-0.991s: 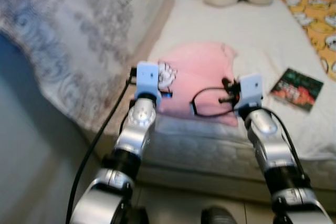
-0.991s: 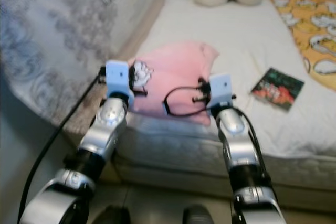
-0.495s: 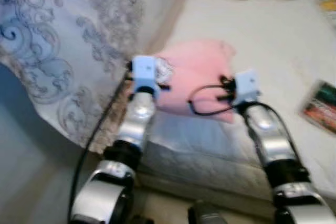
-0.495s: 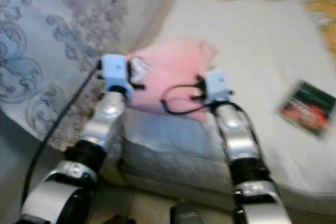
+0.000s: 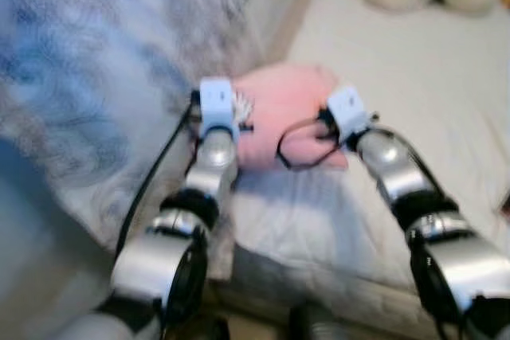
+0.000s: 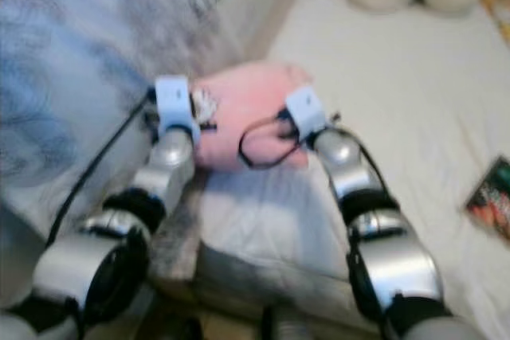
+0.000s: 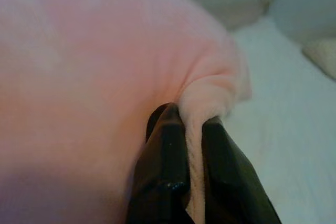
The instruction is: Clean up the room
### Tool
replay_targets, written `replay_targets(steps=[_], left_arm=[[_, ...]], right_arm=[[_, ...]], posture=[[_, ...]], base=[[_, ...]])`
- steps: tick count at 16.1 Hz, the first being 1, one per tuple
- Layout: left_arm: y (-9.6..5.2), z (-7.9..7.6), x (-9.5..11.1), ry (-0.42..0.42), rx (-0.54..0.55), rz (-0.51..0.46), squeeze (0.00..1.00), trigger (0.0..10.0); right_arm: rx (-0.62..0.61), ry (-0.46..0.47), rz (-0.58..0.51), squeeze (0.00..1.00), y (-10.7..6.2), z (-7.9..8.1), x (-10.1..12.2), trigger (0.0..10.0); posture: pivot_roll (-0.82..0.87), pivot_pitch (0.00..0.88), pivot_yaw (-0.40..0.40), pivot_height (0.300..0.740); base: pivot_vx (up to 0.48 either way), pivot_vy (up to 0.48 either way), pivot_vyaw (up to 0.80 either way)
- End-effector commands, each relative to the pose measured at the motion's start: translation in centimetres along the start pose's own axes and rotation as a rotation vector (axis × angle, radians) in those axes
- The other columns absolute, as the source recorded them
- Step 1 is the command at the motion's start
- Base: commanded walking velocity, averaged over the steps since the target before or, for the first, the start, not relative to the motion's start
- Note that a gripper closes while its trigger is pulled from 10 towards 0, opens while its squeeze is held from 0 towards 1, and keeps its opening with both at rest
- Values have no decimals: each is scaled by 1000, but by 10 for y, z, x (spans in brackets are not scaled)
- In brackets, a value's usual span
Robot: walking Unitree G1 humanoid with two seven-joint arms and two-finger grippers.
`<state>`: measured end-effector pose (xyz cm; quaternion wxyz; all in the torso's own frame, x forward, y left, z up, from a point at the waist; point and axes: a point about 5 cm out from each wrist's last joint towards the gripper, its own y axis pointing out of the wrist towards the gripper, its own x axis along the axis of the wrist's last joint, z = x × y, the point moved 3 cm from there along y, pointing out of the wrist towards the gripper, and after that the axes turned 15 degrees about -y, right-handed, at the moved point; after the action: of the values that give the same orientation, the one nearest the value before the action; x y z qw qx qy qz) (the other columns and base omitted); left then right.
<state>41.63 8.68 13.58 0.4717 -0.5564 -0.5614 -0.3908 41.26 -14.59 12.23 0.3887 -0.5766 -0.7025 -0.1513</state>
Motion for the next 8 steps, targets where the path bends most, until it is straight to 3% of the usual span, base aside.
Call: replay_targets(steps=[1,3,5,7,8], left_arm=[[4,24,6,5,98,-23,0,10000],[-3,22,-22,-61,111,84,0,10000],[-21,5,-60,-101,77,211,0,10000],[-25,1,-67,-69,65,225,0,10000],[-20,2,-58,-39,62,189,1000,10000]], right_arm=[[22,-49,35,0,0,5,-7,10000],[87,-144,122,0,-6,26,-31,10000],[100,-167,181,0,-12,28,-49,10000],[62,-126,208,0,-15,24,-56,10000],[38,-92,211,1000,-16,21,-57,10000]], posture=[[-175,42,25,697],[-161,83,16,697],[-168,114,10,697],[-179,126,9,697],[-181,130,9,697]], base=[[0,0,0],[0,0,0],[0,0,0],[0,0,0],[0,0,0]])
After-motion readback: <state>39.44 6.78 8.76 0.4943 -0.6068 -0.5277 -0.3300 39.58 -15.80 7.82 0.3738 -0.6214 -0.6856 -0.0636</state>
